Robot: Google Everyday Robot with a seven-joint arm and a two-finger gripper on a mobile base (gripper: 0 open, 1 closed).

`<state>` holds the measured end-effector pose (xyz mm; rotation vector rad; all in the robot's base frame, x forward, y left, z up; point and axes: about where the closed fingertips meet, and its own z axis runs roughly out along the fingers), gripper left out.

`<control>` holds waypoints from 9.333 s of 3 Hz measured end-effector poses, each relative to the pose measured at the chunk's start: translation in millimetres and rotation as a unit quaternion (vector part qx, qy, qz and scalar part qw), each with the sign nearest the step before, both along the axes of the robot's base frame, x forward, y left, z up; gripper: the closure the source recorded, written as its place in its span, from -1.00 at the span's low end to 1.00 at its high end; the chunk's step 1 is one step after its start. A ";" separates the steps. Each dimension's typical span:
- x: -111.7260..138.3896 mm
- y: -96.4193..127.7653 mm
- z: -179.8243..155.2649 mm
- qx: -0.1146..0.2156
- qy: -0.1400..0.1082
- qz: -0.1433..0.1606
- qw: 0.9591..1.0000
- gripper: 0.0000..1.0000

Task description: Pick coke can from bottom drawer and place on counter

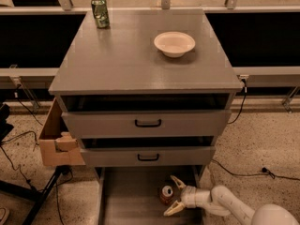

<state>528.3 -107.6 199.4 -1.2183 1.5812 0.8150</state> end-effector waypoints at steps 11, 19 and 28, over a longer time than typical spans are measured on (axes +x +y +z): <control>-4.9 -143.8 575.4 0.013 0.096 -0.092 0.991 1.00; 144.1 -121.4 688.3 0.055 -0.048 -0.327 0.942 0.95; -49.3 -199.0 864.9 -0.251 -0.148 -0.248 0.924 -1.00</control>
Offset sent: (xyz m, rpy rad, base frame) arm -0.0095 0.0103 -0.0354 -0.0280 0.0411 0.0154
